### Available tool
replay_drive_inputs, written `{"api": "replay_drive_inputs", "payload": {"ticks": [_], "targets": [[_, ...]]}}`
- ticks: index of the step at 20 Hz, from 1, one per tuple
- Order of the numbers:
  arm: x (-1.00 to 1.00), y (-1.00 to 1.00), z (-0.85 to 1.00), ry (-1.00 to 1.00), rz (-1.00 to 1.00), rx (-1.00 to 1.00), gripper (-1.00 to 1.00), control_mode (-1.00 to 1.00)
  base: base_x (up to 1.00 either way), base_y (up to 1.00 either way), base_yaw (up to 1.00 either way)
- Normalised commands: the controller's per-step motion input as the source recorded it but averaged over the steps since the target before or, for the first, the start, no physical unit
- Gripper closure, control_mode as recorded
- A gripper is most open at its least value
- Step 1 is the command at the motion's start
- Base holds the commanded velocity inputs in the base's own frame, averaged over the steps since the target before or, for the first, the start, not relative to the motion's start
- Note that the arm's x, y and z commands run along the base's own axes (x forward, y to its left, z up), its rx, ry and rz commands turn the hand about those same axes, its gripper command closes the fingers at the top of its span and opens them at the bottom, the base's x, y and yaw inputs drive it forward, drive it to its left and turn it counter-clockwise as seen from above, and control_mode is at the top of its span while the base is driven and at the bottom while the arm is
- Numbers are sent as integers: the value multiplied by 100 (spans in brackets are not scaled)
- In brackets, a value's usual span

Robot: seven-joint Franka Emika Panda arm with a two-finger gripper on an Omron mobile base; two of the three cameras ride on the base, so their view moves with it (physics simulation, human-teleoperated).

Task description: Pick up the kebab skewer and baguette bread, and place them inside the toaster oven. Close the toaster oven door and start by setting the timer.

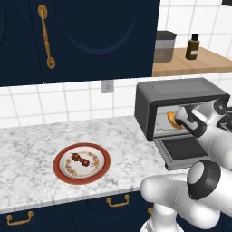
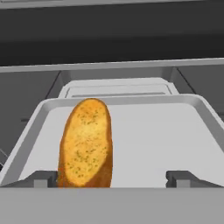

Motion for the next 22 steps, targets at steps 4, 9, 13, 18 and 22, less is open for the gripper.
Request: {"api": "replay_drive_inputs", "payload": {"ticks": [4, 9, 13, 18, 22], "targets": [[-89, 52, 60, 21, -1, 0, -100, -100, 0, 0, 0], [-91, 100, 21, 29, -4, 1, -100, -100, 0, 0, 0], [-89, 100, 1, 16, -4, 5, -100, -100, 0, 0, 0], [-38, 100, 9, 5, 0, 1, -100, -100, 0, 0, 0], [13, 100, 37, 7, 2, 0, -100, -100, 0, 0, 0]]}}
